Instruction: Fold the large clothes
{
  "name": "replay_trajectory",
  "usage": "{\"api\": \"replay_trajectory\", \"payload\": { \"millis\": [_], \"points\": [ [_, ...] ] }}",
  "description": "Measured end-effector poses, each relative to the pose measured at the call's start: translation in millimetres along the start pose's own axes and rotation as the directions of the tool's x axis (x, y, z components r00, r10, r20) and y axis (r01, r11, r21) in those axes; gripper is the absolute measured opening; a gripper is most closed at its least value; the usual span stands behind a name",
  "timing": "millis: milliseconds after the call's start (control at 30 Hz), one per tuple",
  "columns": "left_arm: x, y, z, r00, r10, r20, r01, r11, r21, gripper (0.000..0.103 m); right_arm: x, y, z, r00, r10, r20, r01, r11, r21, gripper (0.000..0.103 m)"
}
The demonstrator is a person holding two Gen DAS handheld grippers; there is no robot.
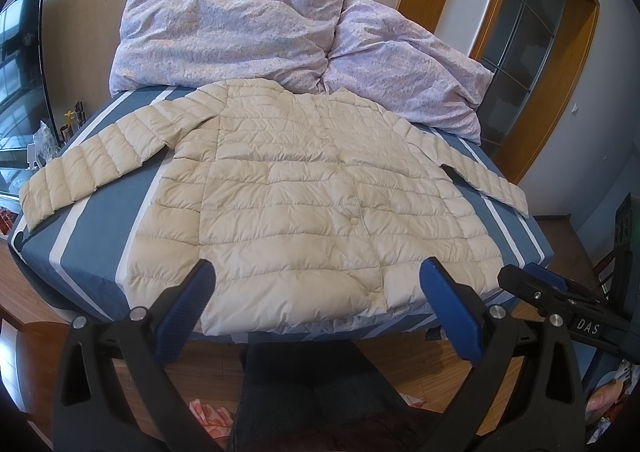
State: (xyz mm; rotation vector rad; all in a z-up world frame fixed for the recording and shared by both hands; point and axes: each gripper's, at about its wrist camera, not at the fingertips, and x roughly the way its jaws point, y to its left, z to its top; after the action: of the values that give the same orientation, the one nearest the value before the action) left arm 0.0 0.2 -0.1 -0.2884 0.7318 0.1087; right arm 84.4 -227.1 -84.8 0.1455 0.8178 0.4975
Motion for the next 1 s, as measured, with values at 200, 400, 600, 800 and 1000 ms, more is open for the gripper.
{"api": "replay_trajectory", "payload": {
  "millis": [200, 400, 600, 800, 1000],
  "points": [
    [0.0, 0.5, 0.1, 1.0, 0.0, 0.002, 0.0, 1.0, 0.001, 0.101, 0.1, 0.0, 0.4, 1.0, -0.001, 0.0, 0.001, 1.0, 0.001, 0.102],
    [0.0, 0.3, 0.0, 1.0, 0.0, 0.0, 0.0, 1.0, 0.0, 0.101, 0.8, 0.7, 1.4, 1.0, 0.0, -0.001, 0.0, 1.0, 0.001, 0.102],
    [-0.3, 1.1, 0.1, 1.0, 0.001, 0.0, -0.001, 1.0, 0.0, 0.101, 4.0, -6.1, 1.6, 1.0, -0.002, -0.001, 0.002, 1.0, 0.0, 0.102],
    [0.2, 1.0, 0.2, 1.0, 0.002, -0.004, -0.002, 1.0, 0.001, 0.101, 5.2, -5.8, 2.6, 1.0, -0.002, -0.005, 0.002, 1.0, 0.005, 0.102],
    [16.5, 7.6, 1.1, 1.0, 0.025, -0.015, -0.024, 1.0, 0.001, 0.101, 18.9, -16.3, 14.2, 1.0, -0.018, 0.001, 0.018, 0.999, 0.039, 0.102]
  ]
}}
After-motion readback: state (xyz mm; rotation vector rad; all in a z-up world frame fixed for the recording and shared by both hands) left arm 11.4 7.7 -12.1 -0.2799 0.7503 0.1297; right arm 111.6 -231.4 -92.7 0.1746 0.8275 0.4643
